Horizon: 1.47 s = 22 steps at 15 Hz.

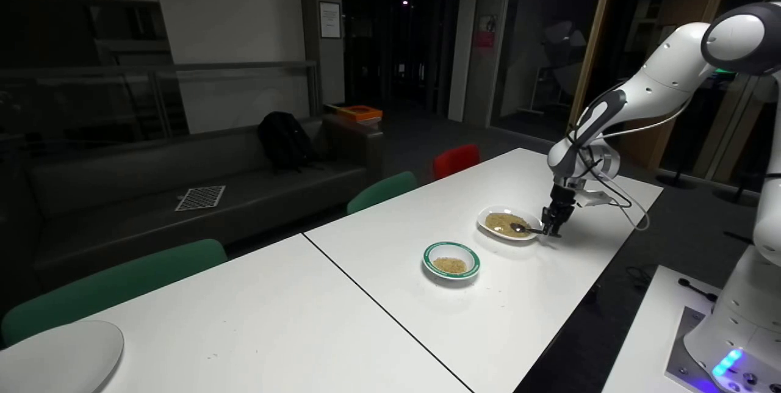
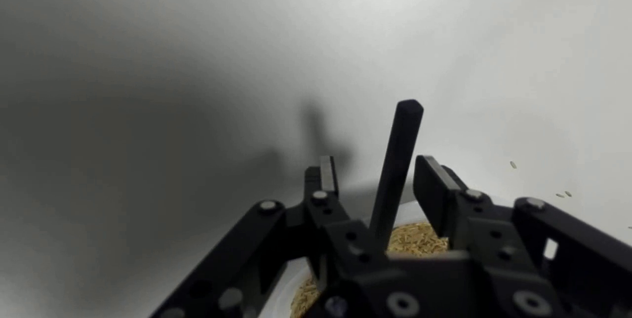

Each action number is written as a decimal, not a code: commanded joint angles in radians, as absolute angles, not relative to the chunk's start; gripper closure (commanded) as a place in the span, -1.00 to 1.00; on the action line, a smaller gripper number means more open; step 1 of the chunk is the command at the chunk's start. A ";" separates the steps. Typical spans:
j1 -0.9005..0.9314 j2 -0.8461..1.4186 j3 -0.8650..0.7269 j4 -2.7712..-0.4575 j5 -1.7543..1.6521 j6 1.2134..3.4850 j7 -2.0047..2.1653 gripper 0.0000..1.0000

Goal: Use the silver spoon to spoon out some contents from the bowl on the left and place them in the bowl on the right

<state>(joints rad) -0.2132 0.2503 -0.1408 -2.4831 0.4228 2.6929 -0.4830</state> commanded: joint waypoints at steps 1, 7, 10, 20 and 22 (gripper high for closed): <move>-0.254 0.250 -0.115 -2.471 0.398 2.700 -0.446 -0.63; -0.281 0.166 -0.099 -2.506 0.434 2.694 -0.473 -1.00; -0.277 0.037 -0.081 -2.571 0.469 2.697 -0.515 -1.00; -0.159 -0.485 -0.125 -2.829 0.478 2.675 -0.713 -1.00; -0.085 -0.380 -0.204 -2.764 0.429 2.697 -0.617 -1.00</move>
<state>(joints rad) -0.1428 -0.3753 -0.1420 -2.7606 0.4773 2.6887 -0.6521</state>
